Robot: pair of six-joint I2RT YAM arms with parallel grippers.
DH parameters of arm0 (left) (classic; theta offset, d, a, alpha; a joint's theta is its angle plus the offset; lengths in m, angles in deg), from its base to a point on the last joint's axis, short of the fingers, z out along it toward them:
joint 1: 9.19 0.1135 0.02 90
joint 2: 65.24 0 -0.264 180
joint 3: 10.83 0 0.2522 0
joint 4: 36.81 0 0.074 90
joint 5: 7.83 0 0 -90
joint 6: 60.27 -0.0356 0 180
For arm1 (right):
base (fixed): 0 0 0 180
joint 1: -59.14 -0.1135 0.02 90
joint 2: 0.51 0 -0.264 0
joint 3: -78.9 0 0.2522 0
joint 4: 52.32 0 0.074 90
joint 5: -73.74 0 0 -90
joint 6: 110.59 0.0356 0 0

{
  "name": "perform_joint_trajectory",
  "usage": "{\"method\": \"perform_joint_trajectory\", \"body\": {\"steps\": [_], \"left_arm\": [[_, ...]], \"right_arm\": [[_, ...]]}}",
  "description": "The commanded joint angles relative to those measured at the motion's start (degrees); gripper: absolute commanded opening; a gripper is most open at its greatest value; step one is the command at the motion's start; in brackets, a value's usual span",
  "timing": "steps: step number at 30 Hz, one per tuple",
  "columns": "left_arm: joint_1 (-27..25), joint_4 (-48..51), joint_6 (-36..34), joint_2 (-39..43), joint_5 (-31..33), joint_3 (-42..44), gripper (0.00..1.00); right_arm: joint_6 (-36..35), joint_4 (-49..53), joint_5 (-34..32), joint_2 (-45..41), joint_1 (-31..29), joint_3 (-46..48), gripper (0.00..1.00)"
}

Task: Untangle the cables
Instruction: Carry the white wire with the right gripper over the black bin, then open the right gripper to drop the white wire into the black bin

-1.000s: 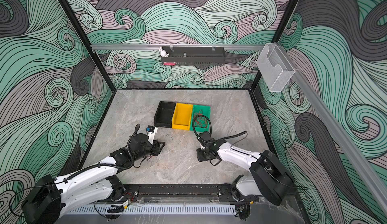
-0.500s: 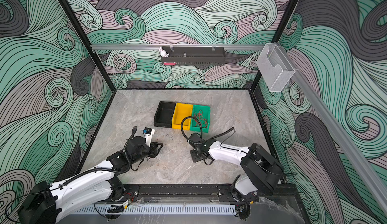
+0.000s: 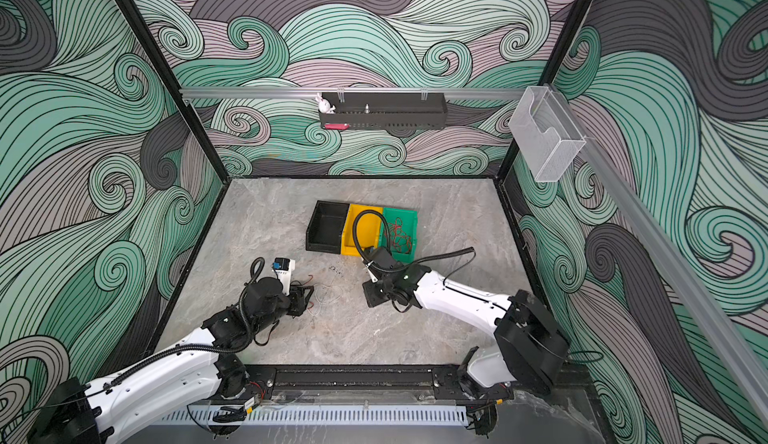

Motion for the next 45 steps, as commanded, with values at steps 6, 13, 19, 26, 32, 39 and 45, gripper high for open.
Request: {"method": "perform_joint_trajectory", "body": {"steps": [6,13,19,26,32,39,45], "left_arm": [[-0.51,3.67,1.58,0.7,3.28,-0.39,0.43],[-0.49,4.73,1.85,1.77,4.21,0.36,0.43],[-0.46,3.25,2.12,3.0,4.81,1.87,0.43],[-0.42,1.6,1.55,3.65,6.41,2.87,0.45],[-0.42,1.89,1.94,4.09,6.26,3.05,0.45],[-0.42,2.25,2.06,5.41,7.24,3.66,0.45],[-0.42,1.95,1.95,4.99,7.31,3.57,0.45]], "right_arm": [[-2.64,-3.58,10.15,7.47,-0.1,-15.35,0.0],[-1.68,-5.01,14.32,17.41,0.34,-27.09,0.0],[2.13,-8.04,14.22,24.84,1.67,-34.14,0.0],[9.44,-15.31,19.95,35.58,5.82,-42.15,0.0],[15.88,-24.31,23.95,42.53,9.25,-45.12,0.0],[12.83,-15.43,18.58,48.06,10.4,-51.69,0.0],[8.93,-6.98,9.46,50.29,9.79,-55.37,0.0]]}}
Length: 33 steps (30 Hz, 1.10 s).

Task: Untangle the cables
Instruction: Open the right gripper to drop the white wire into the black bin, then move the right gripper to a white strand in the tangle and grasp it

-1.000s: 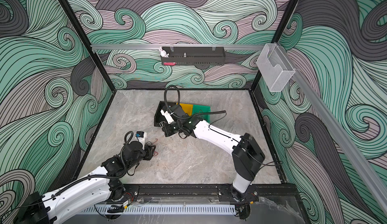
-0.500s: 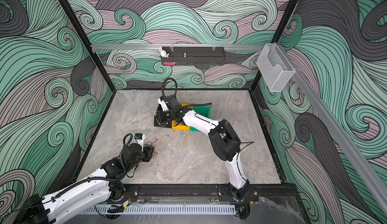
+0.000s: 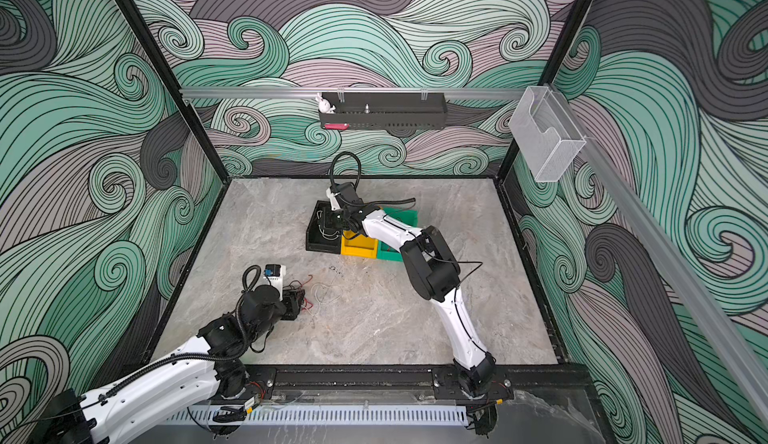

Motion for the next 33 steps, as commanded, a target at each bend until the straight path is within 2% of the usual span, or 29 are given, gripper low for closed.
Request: {"method": "perform_joint_trajectory", "body": {"steps": [1,6,8,10,16,25,33], "left_arm": [[-0.42,-0.26,0.5,-0.13,1.33,-0.1,0.45],[-0.42,-0.19,0.76,-0.51,1.0,-0.36,0.45],[-0.42,0.02,0.9,-0.52,0.97,-0.45,0.45],[-0.4,0.46,0.94,-0.37,0.96,-0.52,0.45],[-0.42,0.49,1.02,-0.16,1.03,-0.53,0.45],[-0.42,1.44,1.11,-0.52,0.89,-1.41,0.45],[-0.42,5.55,1.82,-1.34,1.83,-3.18,0.49]], "right_arm": [[-3.26,5.92,-7.59,0.89,-0.87,-1.98,0.01],[-5.19,11.85,-10.17,4.54,-1.65,-8.13,0.05],[-6.35,14.98,-10.91,5.63,-1.92,-10.78,0.1],[-7.37,16.04,-11.92,5.36,-2.21,-11.23,0.23],[-9.64,16.54,-13.62,0.98,-2.4,-8.74,0.25],[-11.88,13.6,-11.66,-11.37,-2.48,3.2,0.28],[-12.95,9.38,-6.17,-24.36,-3.14,21.91,0.39]]}}
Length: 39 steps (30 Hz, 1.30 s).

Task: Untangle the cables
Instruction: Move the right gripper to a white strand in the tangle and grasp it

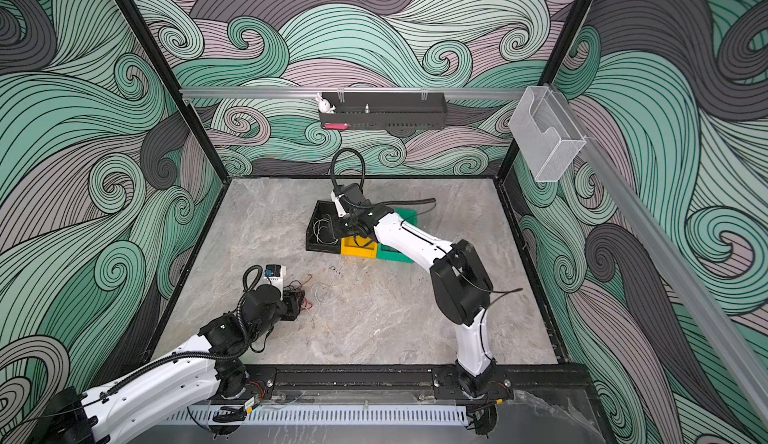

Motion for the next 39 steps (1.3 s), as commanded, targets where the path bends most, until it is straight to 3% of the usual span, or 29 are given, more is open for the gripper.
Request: {"method": "perform_joint_trajectory", "body": {"steps": [1,7,13,18,23,34,39], "left_arm": [[-0.42,3.84,1.63,-0.51,2.04,-2.7,0.49],[-0.38,3.99,3.04,-0.49,3.35,-1.8,0.51],[-0.4,2.69,4.54,-1.51,3.93,0.31,0.51],[-0.4,3.67,6.25,-2.83,3.15,0.77,0.52],[-0.41,2.71,7.18,-3.62,2.36,1.46,0.53],[-0.42,0.79,8.39,-5.07,4.84,2.8,0.48],[-0.42,-0.24,8.42,-5.68,5.46,3.06,0.43]], "right_arm": [[-0.8,-1.7,2.87,-4.03,-0.79,7.1,0.41],[1.53,-6.68,5.42,-10.84,-4.07,18.9,0.44],[3.35,-12.03,7.17,-10.13,-8.76,24.37,0.46],[2.39,-14.79,6.15,-6.57,-12.1,23.89,0.54],[0.11,-15.77,5.22,-1.91,-12.32,21.47,0.56],[0.5,-19.35,9.31,6.22,-12.34,19.71,0.55],[0.91,-20.23,10.28,7.97,-12.34,18.99,0.49]]}}
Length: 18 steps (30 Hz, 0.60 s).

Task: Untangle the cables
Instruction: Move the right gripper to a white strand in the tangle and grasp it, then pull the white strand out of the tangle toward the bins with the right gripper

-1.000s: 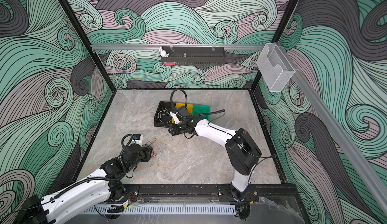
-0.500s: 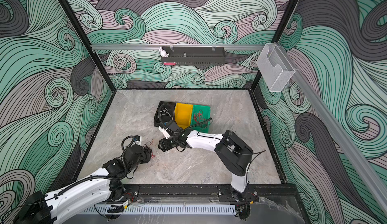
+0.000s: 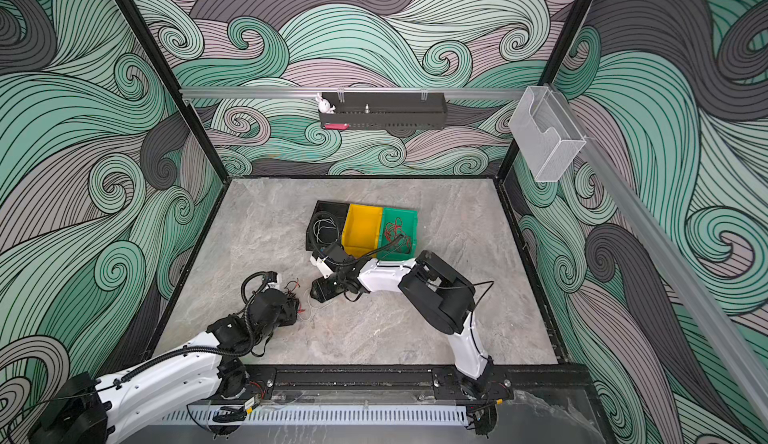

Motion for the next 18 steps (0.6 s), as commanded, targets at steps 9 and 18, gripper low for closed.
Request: {"method": "perform_joint_trajectory", "body": {"steps": [9,18], "left_arm": [[-0.42,-0.84,1.96,-1.44,2.92,0.2,0.22],[-0.42,0.8,2.41,1.59,3.64,-0.67,0.08]], "right_arm": [[-0.02,-1.34,0.82,1.44,0.44,-0.18,0.11],[3.01,-3.11,-0.58,-6.97,3.72,6.68,0.0]]}}
